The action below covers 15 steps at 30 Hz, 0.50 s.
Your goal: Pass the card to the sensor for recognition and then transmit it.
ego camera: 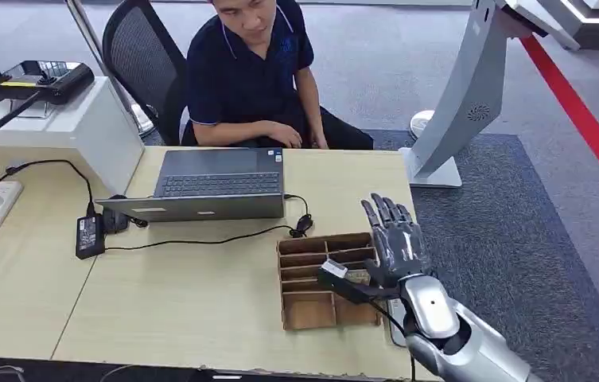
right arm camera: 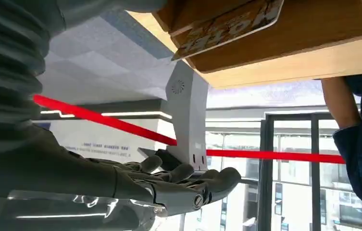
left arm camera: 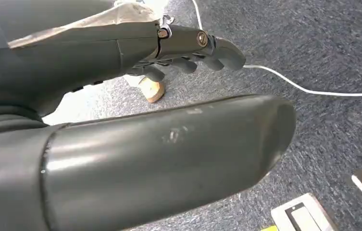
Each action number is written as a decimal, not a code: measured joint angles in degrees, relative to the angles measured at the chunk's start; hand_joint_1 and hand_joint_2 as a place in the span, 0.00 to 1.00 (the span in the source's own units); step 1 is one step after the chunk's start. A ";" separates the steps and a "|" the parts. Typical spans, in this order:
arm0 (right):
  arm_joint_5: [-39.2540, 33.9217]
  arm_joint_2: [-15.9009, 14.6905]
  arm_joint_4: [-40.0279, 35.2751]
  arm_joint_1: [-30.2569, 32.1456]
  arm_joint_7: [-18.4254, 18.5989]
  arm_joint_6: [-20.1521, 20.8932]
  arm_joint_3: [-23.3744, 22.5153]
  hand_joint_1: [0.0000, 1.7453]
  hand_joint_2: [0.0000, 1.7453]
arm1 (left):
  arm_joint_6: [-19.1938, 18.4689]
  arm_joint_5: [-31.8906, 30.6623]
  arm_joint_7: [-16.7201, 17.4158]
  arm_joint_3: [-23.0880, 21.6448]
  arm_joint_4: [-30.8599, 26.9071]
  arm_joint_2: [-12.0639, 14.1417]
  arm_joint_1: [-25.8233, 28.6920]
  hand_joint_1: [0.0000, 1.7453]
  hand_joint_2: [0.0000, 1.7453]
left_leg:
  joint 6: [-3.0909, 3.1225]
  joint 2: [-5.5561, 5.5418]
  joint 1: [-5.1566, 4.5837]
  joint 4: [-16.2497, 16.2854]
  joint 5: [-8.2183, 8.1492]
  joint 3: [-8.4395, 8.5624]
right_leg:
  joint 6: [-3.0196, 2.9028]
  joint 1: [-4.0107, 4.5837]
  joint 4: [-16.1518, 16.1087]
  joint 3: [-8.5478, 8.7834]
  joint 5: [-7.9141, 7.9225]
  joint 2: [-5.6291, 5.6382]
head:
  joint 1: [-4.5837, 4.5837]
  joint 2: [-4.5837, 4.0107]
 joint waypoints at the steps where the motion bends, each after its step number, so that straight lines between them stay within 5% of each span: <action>1: 0.04 0.00 0.00 0.03 0.00 -0.13 -0.02 0.00 1.00 | 0.00 0.00 0.00 0.00 0.00 0.00 0.00 0.00 0.00 | 0.00 0.00 0.00 0.00 0.00 0.00 | 0.00 0.00 0.00 0.00 0.00 0.00 | 0.02 0.00; 15: 0.11 -0.02 0.37 0.45 -1.25 -2.47 -0.52 0.00 1.00 | -0.15 -0.17 -0.02 -0.02 0.00 -0.02 -0.02 0.00 0.00 | 0.00 0.00 0.00 0.00 0.00 0.00 | 0.00 0.00 0.00 0.00 0.00 0.00 | 0.02 0.00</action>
